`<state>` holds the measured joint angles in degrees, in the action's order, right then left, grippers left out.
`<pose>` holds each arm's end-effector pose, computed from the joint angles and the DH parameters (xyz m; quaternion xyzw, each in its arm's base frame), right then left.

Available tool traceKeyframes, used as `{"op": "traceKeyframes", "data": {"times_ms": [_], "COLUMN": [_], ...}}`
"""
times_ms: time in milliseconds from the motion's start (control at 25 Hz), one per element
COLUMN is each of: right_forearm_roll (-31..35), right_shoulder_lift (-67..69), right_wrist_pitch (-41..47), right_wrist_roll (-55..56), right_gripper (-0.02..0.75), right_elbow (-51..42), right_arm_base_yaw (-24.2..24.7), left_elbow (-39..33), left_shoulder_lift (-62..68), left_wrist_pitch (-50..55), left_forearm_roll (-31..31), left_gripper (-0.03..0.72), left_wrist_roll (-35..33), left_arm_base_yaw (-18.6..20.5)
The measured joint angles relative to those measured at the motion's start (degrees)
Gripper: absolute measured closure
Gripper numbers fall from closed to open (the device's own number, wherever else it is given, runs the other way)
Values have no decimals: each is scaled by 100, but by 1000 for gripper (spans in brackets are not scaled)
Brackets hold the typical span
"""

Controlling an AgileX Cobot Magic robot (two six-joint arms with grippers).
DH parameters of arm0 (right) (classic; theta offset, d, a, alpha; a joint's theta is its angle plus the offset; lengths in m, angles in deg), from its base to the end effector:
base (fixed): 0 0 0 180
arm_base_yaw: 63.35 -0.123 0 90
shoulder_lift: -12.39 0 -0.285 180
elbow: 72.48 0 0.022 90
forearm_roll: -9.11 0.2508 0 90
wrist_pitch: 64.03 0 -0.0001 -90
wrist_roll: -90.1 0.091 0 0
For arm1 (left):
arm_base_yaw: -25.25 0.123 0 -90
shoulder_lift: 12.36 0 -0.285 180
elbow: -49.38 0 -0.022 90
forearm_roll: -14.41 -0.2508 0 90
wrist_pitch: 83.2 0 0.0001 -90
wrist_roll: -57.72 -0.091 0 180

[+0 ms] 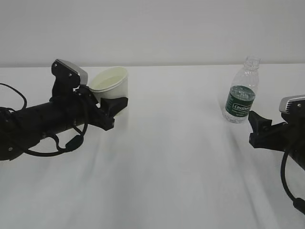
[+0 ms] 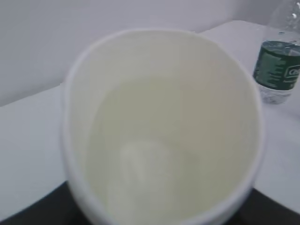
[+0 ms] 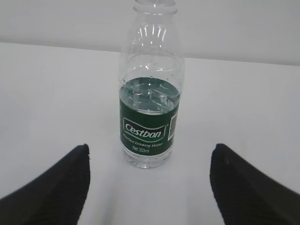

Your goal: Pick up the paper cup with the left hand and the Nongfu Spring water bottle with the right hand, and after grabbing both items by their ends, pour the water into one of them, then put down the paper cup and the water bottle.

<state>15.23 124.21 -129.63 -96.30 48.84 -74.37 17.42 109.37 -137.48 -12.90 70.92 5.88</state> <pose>0.2534 0.0404 0.1203 -0.0733 0.7897 -0.0006 0.6091 0.3314 -0.1524 0.1317 0.2686 0.7278 -0.2310 0.5872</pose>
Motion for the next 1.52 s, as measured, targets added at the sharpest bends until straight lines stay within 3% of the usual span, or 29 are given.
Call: {"op": "traceKeyframes", "data": {"times_ms": [640, 1160, 1520], "right_forearm_roll": [-25, -126, -214], "right_shoulder_lift": [0, -252, -303], "right_wrist_pitch": [0, 0, 0], "right_wrist_roll": [46, 157, 183], "right_gripper": [143, 144, 143], "right_elbow": [0, 0, -8], "right_arm_base_yaw": [0, 0, 0], "left_elbow": [0, 0, 0], "left_shoulder_lift": [0, 0, 500], "left_wrist_pitch": [22, 22, -415], "left_forearm_roll": [184, 631, 809], "left_gripper": [300, 300, 301], "left_wrist_roll": [-245, -473, -557], "left_arm_base_yaw": [910, 1313, 1327]}}
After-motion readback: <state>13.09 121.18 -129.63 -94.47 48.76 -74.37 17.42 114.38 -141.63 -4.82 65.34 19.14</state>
